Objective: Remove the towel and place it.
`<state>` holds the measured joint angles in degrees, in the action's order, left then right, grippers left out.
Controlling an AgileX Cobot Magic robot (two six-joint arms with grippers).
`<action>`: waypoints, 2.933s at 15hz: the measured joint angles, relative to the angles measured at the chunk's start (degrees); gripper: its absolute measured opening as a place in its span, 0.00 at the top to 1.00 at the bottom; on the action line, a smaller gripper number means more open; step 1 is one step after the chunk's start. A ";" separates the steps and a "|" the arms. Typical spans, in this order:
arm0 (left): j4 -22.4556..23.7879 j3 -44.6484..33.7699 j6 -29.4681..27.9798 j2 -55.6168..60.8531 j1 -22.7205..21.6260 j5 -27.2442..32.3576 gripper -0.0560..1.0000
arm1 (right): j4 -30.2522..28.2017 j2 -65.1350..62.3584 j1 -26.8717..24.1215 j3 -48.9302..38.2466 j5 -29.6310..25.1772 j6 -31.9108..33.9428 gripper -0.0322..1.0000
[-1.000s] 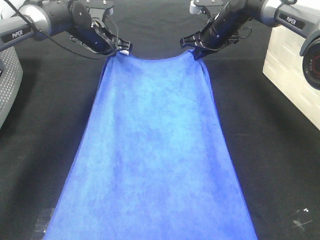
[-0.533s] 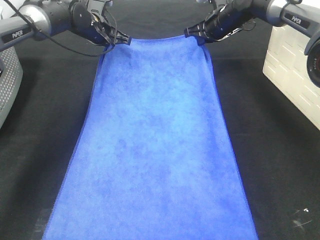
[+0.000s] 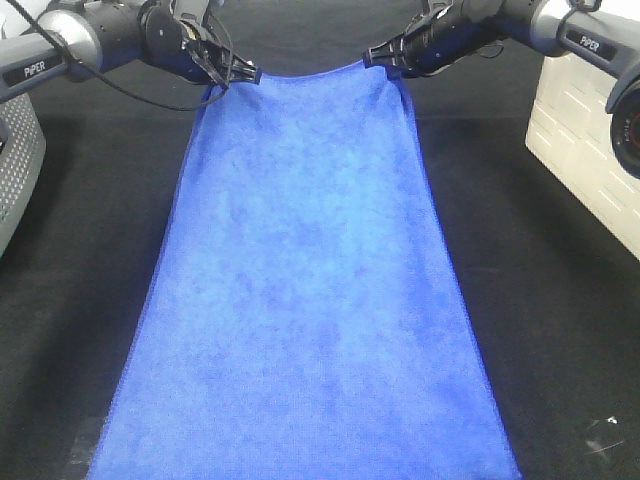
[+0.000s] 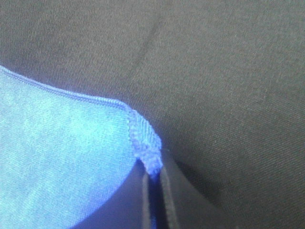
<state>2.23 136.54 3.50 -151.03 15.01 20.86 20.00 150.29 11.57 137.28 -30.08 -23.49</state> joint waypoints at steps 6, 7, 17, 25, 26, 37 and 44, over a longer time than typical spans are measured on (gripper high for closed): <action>0.80 0.00 0.00 -2.58 0.00 -4.30 0.95 | 0.11 3.27 0.00 0.00 2.58 -1.49 0.97; 0.80 0.00 0.06 -3.27 0.00 -4.70 0.95 | 0.17 3.78 0.00 0.00 2.92 -1.49 0.97; 0.86 -0.11 0.23 -7.56 0.00 -10.49 0.95 | 4.07 6.53 -2.58 0.00 4.18 -1.49 0.97; 0.86 -0.17 0.23 -7.56 0.00 -11.97 0.94 | 6.30 9.57 -2.58 0.00 5.16 -1.49 0.83; 0.86 -0.17 0.23 -7.56 0.00 -11.97 0.94 | 6.30 9.57 -2.58 0.00 5.27 -1.49 0.73; 1.72 -0.17 0.23 -7.56 -0.57 -11.97 0.65 | 3.84 6.36 -2.58 0.00 3.78 -1.49 0.17; 1.89 -0.23 0.23 -4.35 -1.20 -2.98 0.28 | 2.64 -0.29 -2.58 0.00 -11.23 -1.49 0.17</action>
<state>4.13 136.31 3.72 -155.39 13.81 17.88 22.63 150.00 9.00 137.28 -41.31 -24.98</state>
